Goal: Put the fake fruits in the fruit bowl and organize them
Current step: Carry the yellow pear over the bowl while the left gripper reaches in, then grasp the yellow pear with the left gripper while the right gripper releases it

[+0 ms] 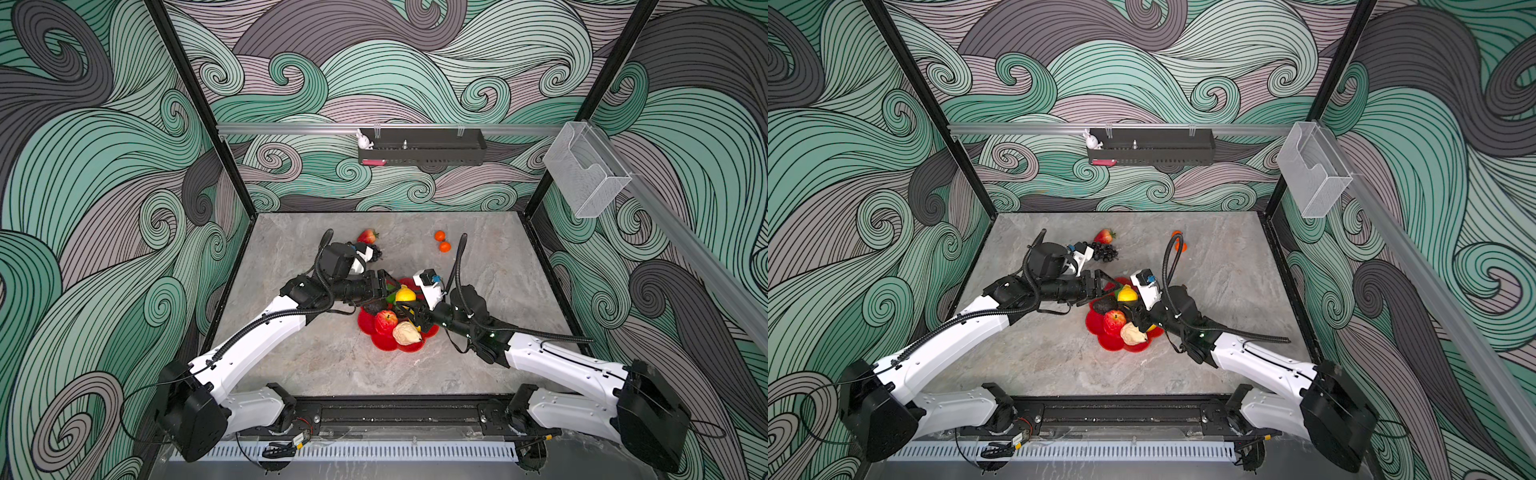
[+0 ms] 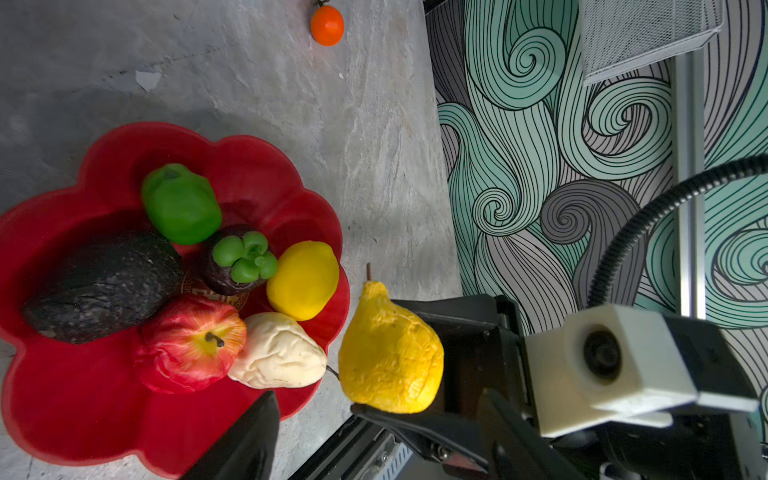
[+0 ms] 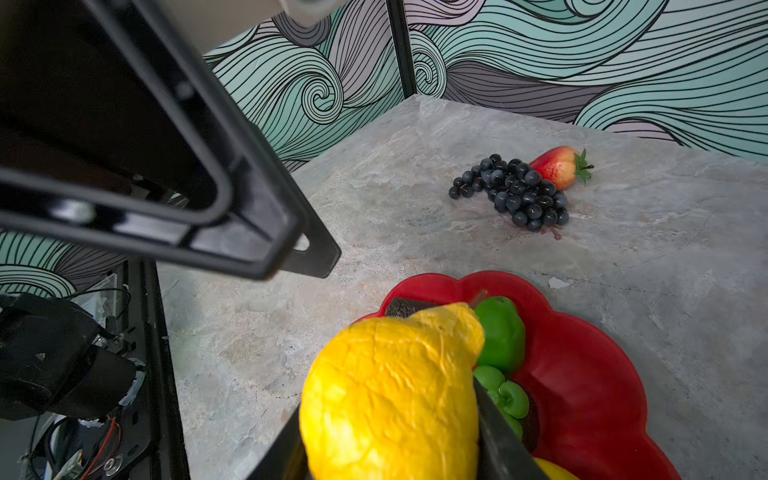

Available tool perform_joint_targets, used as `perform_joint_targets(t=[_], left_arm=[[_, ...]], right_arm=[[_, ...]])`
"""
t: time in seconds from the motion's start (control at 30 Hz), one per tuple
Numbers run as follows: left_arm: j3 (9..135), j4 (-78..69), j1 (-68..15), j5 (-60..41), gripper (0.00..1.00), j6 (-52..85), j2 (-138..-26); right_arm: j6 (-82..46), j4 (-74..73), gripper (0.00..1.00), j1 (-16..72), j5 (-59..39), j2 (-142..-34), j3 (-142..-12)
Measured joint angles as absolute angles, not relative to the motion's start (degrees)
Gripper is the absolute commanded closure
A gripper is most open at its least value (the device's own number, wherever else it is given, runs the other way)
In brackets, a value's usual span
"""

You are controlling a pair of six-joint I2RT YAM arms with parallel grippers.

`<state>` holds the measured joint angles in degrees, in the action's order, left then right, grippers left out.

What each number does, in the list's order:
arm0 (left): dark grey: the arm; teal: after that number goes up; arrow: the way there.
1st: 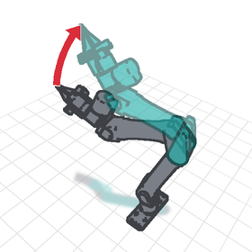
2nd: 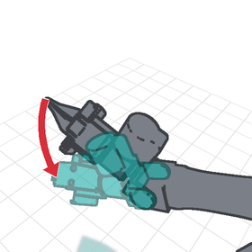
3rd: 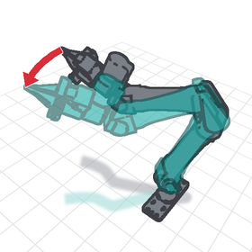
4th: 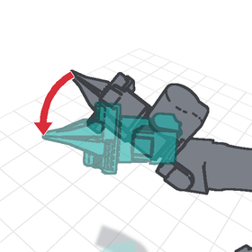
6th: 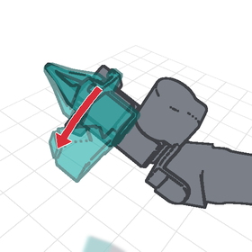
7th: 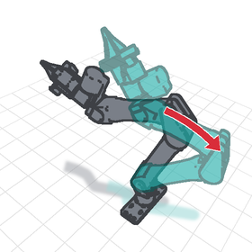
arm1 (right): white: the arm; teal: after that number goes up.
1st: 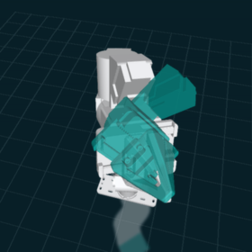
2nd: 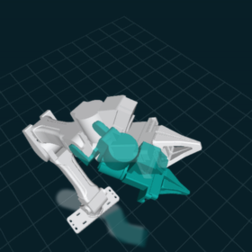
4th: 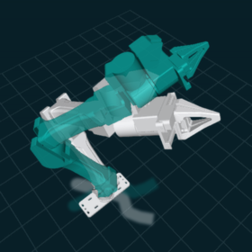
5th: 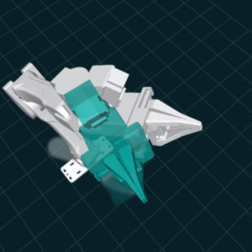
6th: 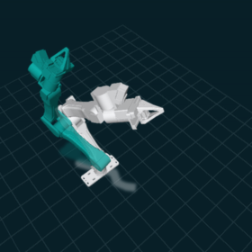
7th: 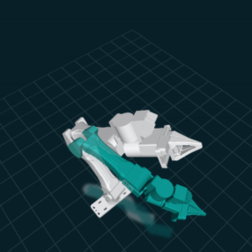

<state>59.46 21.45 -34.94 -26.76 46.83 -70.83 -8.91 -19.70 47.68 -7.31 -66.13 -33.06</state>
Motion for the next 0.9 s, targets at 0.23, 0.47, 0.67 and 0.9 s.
perform_joint_targets(t=[0.23, 0.47, 0.67, 0.9], left_arm=[[60.12, 21.50, -35.73, -27.97, 0.26, 47.09, -72.66], [60.14, 21.58, -35.83, -28.77, 0.32, 47.13, -73.41], [60.16, 21.37, -35.83, -29.82, 0.40, 47.24, -74.15], [60.18, 20.91, -35.83, -31.27, 0.42, 47.22, -74.78]], right_arm=[[-7.38, -21.21, 0.55, 49.41, -5.13, -66.13, -33.06], [-6.83, -22.61, 0.54, 49.89, -4.47, -66.19, -33.08], [-6.59, -23.20, 0.54, 50.43, -4.49, -66.89, -33.10], [-6.61, -23.40, 0.54, 50.74, -4.43, -68.10, -34.04]])
